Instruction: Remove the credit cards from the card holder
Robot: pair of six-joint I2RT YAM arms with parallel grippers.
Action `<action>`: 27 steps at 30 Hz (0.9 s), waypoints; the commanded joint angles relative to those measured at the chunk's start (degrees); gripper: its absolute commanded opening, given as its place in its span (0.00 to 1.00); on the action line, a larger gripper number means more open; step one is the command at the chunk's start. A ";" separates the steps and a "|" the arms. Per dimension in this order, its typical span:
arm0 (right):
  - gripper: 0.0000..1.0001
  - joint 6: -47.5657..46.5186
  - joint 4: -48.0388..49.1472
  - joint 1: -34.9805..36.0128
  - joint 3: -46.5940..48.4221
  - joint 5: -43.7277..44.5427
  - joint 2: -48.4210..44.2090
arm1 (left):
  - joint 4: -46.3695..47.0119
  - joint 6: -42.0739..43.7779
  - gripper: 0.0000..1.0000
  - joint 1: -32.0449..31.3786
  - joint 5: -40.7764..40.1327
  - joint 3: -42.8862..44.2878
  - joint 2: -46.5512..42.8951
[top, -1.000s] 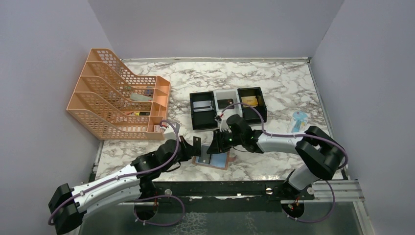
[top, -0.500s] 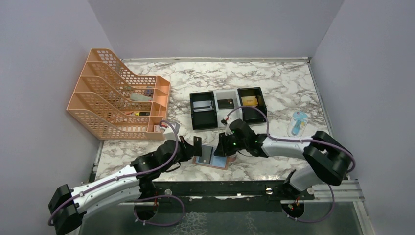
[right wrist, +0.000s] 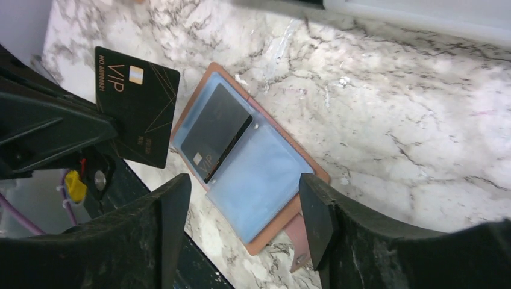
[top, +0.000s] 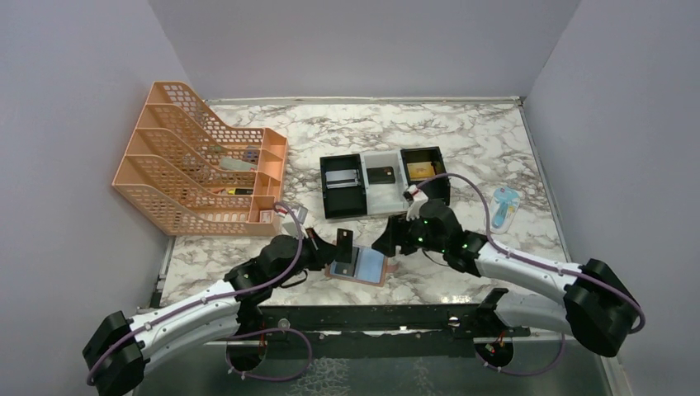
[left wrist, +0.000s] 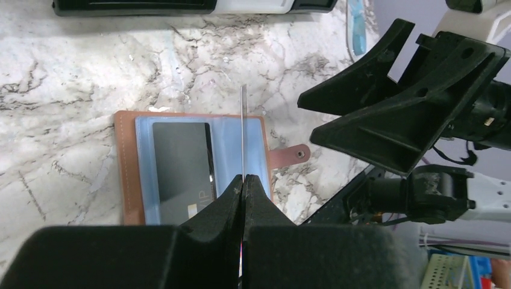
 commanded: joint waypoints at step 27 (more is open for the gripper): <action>0.65 19.65 45.68 -9.88 -13.75 -31.26 -3.37 | 37.77 -7.59 0.00 13.42 30.67 -6.62 4.83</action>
